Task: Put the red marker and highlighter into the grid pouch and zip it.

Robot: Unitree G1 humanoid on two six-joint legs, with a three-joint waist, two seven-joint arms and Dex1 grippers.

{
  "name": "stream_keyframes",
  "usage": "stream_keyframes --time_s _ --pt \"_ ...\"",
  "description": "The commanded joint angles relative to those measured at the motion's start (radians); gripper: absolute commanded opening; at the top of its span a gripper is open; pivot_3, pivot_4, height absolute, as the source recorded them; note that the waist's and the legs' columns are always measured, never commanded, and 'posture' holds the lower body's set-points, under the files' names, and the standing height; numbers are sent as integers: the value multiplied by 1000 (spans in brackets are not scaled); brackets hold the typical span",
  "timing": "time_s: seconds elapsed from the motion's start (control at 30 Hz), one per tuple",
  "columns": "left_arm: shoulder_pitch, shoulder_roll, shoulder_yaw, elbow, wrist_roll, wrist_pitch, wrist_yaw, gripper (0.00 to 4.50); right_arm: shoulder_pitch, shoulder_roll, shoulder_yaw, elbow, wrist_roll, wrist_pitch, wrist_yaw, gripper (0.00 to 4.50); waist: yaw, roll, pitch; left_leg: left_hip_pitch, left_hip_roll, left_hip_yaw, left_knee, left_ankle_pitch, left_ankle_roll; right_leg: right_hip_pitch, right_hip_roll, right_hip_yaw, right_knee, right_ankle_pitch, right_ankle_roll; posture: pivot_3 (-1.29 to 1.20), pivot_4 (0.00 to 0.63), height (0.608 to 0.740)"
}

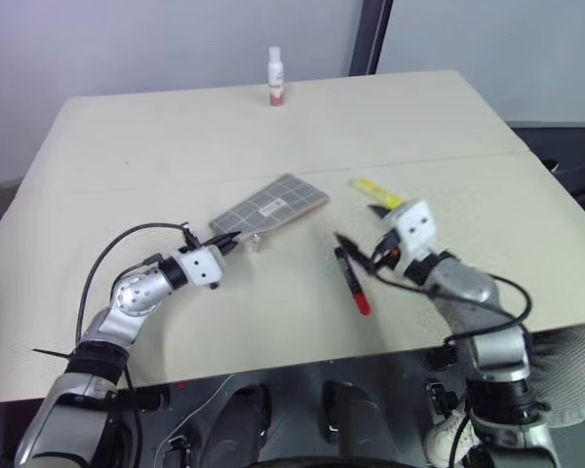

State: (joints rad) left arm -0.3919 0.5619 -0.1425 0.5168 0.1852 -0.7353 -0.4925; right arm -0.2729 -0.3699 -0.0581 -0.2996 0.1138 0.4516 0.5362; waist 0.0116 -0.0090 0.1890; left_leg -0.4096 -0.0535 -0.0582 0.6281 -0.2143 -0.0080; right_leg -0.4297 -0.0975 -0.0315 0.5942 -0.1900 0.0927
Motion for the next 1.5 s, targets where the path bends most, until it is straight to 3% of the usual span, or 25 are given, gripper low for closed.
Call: stream_keyframes --time_s 0.03,0.37,0.67,0.73,0.8,0.93,0.97,1.3,1.5 --pt "-21 -14 4 -11 -13 -12 7 0 -93 -46 -32 154 -34 -66 -35 4421 1 0 0 0 0 0 -1 0 0 -1 0 0 0 0 0 0 150 740" --pt "-25 -39 -2 -38 0 1 8 0 -444 -81 20 885 -86 -301 6 4421 -4 0 0 0 -1 2 0 1 2 0 2 0 1 3 -2 0 150 740" --pt "10 -34 5 -102 1 38 11 0 -600 -97 7 1235 -90 -299 5 4421 -5 0 0 0 -1 1 0 1 2 0 2 0 2 4 -1 0 150 740" --pt "11 -35 4 -110 2 45 11 0 -591 -107 23 1253 -101 -280 36 3890 -4 1 0 0 -1 1 0 1 2 0 2 0 2 4 -1 0 150 740" --pt "8 -36 4 -113 1 51 12 0 -575 -116 46 1236 -118 -280 62 3125 -4 1 0 0 -1 1 0 1 2 0 2 0 2 4 -1 0 150 740" --pt "4 -36 5 -115 1 55 12 0 -542 -119 37 1139 -90 -250 104 1062 -1 1 0 1 -1 1 1 1 2 1 2 0 2 4 -1 0 150 740" --pt "4 -36 4 -116 2 55 12 0 -520 -122 35 1083 -78 -239 125 900 0 1 0 1 -1 1 1 1 2 1 2 0 2 4 -1 0 150 740" --pt "-19 -51 3 -101 -6 64 14 0 -149 -202 -7 292 104 -72 271 917 1 1 0 0 -1 1 0 1 2 0 2 0 2 4 1 0 150 740" --pt "-34 -75 -2 -90 -15 66 6 0 -51 -193 45 110 108 11 231 917 0 0 0 0 -1 1 2 0 2 1 1 0 2 0 1 0 150 740"
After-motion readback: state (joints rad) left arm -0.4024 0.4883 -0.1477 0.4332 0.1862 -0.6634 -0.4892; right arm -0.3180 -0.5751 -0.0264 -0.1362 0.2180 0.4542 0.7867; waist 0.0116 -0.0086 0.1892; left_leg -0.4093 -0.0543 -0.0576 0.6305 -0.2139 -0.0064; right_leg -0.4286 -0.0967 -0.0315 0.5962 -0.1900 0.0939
